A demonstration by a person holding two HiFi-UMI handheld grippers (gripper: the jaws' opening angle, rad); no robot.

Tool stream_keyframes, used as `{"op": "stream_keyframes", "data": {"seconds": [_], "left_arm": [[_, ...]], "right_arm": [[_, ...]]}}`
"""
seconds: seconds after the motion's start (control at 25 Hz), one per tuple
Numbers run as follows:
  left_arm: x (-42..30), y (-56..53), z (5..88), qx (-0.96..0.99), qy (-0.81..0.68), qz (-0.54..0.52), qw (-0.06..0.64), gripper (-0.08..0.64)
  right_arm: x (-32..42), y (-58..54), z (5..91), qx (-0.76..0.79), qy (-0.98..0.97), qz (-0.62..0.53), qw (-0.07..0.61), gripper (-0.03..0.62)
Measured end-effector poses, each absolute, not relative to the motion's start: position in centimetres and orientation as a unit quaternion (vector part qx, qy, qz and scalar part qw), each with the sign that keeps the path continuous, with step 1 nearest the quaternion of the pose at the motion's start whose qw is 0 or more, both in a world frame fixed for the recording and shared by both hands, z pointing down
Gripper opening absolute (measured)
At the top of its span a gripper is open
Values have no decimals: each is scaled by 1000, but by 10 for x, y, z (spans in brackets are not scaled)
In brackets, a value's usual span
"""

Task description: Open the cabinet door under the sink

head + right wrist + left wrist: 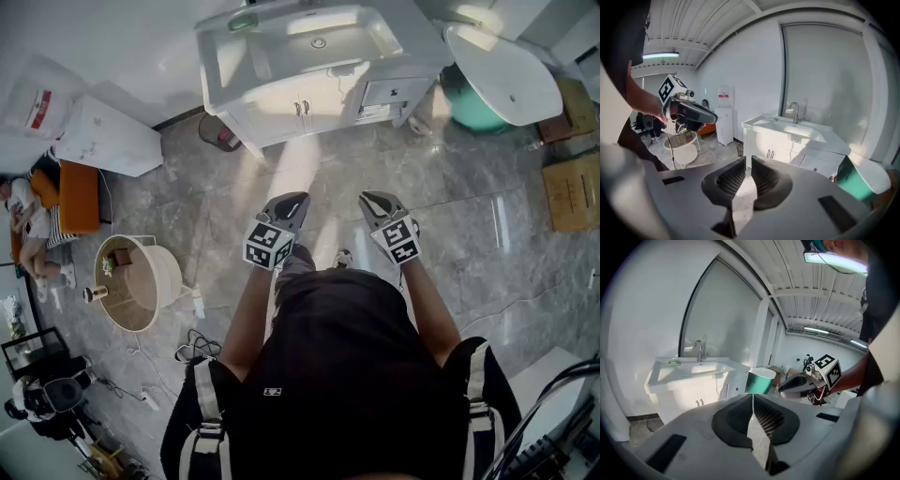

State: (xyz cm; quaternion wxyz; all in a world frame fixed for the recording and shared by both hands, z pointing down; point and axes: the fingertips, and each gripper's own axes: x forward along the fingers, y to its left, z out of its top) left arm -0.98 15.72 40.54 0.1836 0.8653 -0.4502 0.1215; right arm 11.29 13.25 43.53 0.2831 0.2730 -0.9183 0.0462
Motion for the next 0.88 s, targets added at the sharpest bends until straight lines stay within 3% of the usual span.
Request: {"op": "stream_keyframes", "data": {"seconds": [0.88], "left_arm": [[-51,130,412,876,-424,126,192,18]], "right_arm": [[81,109,444,312,-901,68,293,91]]}}
